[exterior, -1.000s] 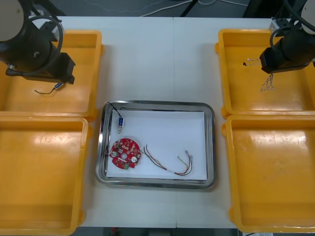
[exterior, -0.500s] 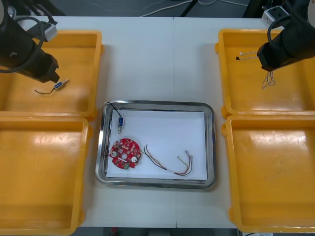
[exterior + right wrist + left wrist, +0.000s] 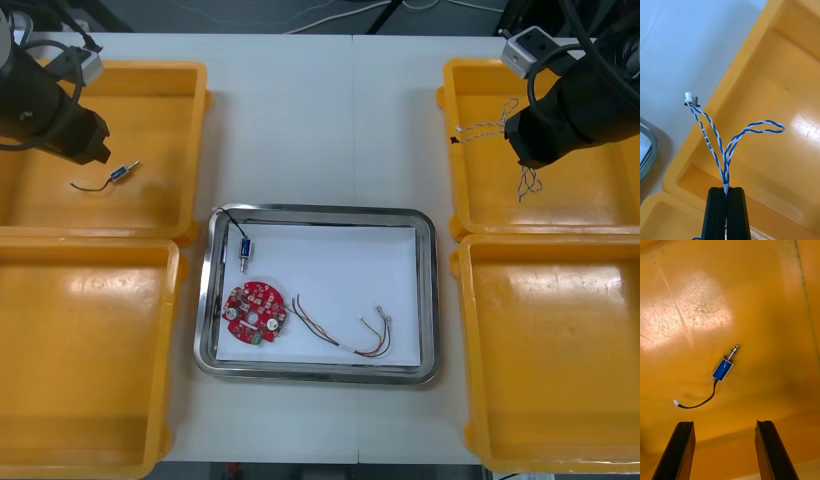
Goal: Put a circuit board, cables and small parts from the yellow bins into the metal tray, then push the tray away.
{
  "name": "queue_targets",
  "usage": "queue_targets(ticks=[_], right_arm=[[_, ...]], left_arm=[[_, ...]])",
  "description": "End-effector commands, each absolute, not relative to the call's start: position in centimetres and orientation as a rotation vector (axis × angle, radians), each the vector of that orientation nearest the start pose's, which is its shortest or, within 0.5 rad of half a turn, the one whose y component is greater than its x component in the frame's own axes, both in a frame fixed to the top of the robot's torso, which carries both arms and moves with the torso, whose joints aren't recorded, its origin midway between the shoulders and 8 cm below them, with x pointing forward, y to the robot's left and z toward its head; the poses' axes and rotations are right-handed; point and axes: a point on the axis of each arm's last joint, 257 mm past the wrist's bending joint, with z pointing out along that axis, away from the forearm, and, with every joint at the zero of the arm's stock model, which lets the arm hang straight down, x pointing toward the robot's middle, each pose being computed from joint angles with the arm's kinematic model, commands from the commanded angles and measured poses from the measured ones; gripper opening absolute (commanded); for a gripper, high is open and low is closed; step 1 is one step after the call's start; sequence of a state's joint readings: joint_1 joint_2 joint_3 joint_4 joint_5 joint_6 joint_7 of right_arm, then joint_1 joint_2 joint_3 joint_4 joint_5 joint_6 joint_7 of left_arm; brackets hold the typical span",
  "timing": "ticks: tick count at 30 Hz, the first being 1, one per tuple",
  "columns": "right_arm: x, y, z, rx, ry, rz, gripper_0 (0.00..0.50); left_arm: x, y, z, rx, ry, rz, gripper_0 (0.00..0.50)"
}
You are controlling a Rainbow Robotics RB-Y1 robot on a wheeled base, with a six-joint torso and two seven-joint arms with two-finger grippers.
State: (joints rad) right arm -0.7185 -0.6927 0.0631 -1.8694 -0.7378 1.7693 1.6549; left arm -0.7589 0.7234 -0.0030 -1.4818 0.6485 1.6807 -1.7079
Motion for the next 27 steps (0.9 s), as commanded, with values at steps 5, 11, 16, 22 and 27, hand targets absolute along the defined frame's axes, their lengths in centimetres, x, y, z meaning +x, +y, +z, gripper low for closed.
queue_targets(ticks=[5,11,16,22,27], right_arm=[[48.7,-21.3,-9.5,-1.045,2.270,-0.218,0.000],[48.0,-18.4,-11.4,-1.257,2.182,-0.252,0.000],[47.5,-17.1,-13.1,-1.477,2.078,-0.310,0.000],[46.6,-14.9,-14.8,-1.676,1.961,-0.315,0.000],[45.8,-12.8,-15.8,-1.774,1.902,-0.300,0.000]], left_arm=[[56.9,37.0,-8.5,0.671,2.429,0.285,0.472],[57.5,37.3,-9.3,0.725,2.417,0.288,0.472],[58.5,37.6,-10.6,0.761,2.393,0.279,0.472],[59.9,36.9,-12.0,0.736,2.369,0.233,0.471],[60.5,36.9,-12.9,0.743,2.361,0.236,0.471]])
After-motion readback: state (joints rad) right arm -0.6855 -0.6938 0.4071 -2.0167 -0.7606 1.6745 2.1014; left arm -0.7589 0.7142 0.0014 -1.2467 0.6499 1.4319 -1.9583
